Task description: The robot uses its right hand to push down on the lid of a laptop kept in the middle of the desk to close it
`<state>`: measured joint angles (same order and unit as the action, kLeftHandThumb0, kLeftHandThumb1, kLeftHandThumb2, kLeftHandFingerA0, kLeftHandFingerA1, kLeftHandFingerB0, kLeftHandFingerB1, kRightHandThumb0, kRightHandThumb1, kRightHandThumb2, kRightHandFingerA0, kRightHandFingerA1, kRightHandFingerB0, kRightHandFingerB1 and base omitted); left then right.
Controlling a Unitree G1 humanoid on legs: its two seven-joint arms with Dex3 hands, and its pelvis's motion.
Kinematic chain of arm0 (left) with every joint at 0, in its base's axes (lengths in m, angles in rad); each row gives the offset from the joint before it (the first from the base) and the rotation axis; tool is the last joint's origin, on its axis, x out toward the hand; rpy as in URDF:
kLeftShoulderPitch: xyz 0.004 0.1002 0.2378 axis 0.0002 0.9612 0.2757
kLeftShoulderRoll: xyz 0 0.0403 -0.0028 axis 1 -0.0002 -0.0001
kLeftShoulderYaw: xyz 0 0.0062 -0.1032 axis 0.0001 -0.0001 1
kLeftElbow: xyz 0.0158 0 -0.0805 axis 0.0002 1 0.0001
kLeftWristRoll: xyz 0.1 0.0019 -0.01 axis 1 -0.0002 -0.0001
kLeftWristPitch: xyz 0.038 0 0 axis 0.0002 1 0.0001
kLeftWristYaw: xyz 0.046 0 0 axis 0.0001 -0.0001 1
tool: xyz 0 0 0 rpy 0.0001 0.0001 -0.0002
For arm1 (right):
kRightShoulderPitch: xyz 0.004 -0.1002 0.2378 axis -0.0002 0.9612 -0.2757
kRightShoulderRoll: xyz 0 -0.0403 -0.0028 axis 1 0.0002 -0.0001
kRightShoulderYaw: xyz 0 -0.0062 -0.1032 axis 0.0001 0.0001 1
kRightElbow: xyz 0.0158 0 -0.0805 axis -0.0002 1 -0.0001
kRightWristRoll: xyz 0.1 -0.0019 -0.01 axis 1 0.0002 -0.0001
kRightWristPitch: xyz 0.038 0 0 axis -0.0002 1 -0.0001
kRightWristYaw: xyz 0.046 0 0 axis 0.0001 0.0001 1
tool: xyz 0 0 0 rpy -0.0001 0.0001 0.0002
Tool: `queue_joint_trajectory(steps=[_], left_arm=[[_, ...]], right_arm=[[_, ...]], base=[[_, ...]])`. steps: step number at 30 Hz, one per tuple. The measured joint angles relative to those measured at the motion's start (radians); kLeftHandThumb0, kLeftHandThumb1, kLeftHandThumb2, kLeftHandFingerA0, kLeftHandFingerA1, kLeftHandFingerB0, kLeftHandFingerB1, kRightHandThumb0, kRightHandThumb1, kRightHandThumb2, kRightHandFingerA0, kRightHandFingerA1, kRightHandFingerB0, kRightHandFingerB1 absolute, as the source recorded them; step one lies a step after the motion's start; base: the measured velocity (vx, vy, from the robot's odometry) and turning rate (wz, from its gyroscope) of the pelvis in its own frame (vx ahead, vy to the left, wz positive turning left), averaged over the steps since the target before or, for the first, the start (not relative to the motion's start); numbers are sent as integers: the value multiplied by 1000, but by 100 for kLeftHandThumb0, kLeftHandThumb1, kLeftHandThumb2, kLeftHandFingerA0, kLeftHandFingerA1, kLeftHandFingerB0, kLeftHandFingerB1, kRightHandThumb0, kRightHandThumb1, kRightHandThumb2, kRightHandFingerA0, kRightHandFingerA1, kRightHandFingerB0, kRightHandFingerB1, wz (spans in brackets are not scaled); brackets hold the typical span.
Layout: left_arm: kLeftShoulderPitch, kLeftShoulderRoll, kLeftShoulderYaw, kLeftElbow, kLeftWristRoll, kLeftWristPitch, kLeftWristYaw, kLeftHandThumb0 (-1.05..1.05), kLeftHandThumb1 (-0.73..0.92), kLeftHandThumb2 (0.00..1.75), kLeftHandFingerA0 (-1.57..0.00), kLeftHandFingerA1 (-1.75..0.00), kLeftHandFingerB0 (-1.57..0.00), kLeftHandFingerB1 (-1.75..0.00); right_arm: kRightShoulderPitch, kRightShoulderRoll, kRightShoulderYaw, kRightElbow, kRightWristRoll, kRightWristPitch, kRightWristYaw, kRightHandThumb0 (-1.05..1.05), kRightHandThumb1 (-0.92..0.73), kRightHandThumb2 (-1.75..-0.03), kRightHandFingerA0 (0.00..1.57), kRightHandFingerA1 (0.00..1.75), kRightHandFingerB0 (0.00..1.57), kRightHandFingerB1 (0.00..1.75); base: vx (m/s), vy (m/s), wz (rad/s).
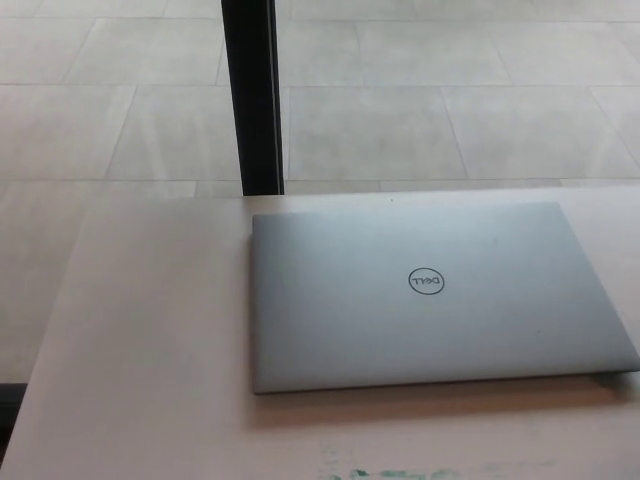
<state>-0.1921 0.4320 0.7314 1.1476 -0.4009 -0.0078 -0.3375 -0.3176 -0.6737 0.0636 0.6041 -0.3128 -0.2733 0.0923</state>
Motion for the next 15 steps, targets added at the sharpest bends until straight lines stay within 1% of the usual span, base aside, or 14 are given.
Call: queue_joint_trajectory(steps=[1,2,3,5,6,8,9,11,12,13,14,15], left_arm=[[0,0,0,0,0,0,0,-105,82,72,-32,-44,-24,-36],[0,0,0,0,0,0,0,-105,82,73,-32,-44,-24,-36],[0,0,0,0,0,0,0,-105,81,74,-32,-44,-23,-36],[0,0,0,0,0,0,0,-105,81,74,-32,-44,-23,-36],[0,0,1,0,0,0,0,-105,82,74,-32,-43,-25,-36],[0,0,1,1,0,0,0,-105,82,74,-32,-43,-25,-36],[0,0,1,1,0,0,0,-105,83,74,-31,-43,-24,-35],[0,0,1,1,0,0,0,-105,83,74,-31,-43,-24,-35],[0,0,1,1,0,0,0,-105,58,116,-27,-50,-17,-43],[0,0,1,1,0,0,0,-105,83,73,-30,-44,-22,-35],[0,0,1,2,0,0,0,-105,82,74,-33,-44,-23,-35],[0,0,1,2,0,0,0,-105,81,74,-31,-43,-24,-35]], right_arm=[[7,0,-24,-1,9,0,1,-80,-86,-66,60,63,44,47],[15,0,-53,-2,19,-1,1,-83,-84,-65,65,69,47,52],[25,0,-92,-3,33,-1,1,-87,-85,-66,65,83,41,64],[41,0,-143,-4,51,-1,2,-87,-85,-66,65,83,41,64],[52,0,-182,-3,64,-1,2,-87,-85,-65,67,88,40,66],[67,0,-234,2,83,-1,2,-87,-85,-65,65,88,38,67],[77,0,-267,8,93,-2,2,-92,-84,-65,66,90,35,73],[94,0,-328,26,115,-2,2,-92,-84,-65,66,90,35,73],[103,0,-355,35,125,-2,2,-93,-84,-65,56,96,22,81],[113,0,-384,46,135,-2,2,-93,-84,-65,53,102,18,85],[123,0,-416,61,148,-1,2,-94,-84,-65,52,107,16,90],[130,0,-440,72,158,-1,2,-90,-82,-65,51,113,18,88]], base=[[0,0,0],[0,0,0],[0,0,0],[0,0,0],[0,0,0],[0,0,0],[0,0,0],[0,0,0],[0,0,0],[0,0,0],[0,0,0],[0,0,0]])
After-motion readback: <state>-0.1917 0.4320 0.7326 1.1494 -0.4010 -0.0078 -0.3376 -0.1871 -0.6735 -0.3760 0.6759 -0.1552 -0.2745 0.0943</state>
